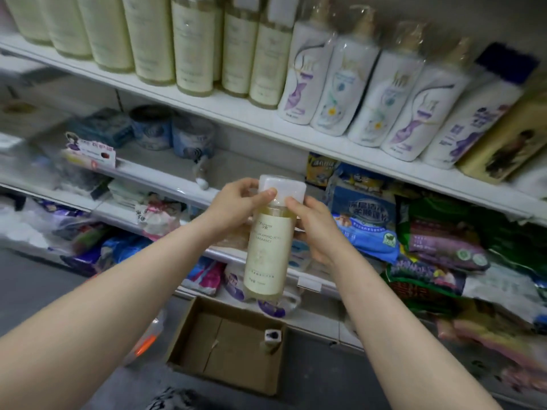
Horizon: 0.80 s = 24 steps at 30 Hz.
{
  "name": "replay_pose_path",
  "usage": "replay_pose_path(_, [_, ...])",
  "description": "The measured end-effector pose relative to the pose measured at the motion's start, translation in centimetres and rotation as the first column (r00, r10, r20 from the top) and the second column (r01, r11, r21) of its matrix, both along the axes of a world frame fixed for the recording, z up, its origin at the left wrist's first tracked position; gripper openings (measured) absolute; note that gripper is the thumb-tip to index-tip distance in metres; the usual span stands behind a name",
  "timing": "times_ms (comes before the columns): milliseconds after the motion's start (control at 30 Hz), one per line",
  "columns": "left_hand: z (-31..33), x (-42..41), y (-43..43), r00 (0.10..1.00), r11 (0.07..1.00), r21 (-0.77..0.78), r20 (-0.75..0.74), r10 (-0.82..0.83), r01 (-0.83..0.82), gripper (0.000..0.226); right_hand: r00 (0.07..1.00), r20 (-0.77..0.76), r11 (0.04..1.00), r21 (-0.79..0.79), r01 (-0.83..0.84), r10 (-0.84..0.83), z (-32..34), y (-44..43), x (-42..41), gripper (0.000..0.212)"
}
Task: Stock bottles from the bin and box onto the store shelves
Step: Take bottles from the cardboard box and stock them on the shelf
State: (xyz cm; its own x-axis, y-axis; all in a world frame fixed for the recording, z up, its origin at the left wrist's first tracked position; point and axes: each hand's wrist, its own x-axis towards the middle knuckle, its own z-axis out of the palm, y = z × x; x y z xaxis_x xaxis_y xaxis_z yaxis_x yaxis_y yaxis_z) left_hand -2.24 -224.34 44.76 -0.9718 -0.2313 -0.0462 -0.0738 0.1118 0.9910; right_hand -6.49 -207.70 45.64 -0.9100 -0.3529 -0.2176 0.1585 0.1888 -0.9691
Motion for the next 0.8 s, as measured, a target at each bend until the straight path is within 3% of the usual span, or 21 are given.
replay_pose_path(100, [2.2,-0.3,-0.7,1.0,1.0,-0.019,-0.024,0.013,-0.013,0.066,0.999,-0.042,1.0,-0.006,-0.016,0.015,2.0,-0.8,-0.9,0.034])
replay_pose_path(267, [5.0,-1.8,-2.8,0.996,0.999,-0.036,-0.087,-0.012,0.009,0.04,0.994,-0.099,0.996,-0.066,-0.054,0.047,4.9,-2.5,-2.4,0.032])
replay_pose_path(433, [8.1,-3.6,-5.5,0.992,1.0,-0.012,-0.125,-0.03,0.029,0.042,0.987,-0.158,0.995,-0.095,-0.035,0.019,7.7,-5.3,-3.9,0.03])
replay_pose_path(700, [13.6,-7.5,-10.6,0.965,0.992,-0.124,-0.255,-0.055,0.024,0.03,0.967,-0.247,0.988,-0.155,0.022,-0.06,13.1,-10.6,-6.9,0.026])
replay_pose_path(800, [15.6,-8.7,-12.3,0.96,0.992,-0.116,-0.271,-0.077,0.047,0.037,0.956,-0.287,0.985,-0.171,0.009,-0.058,15.1,-12.3,-7.8,0.026])
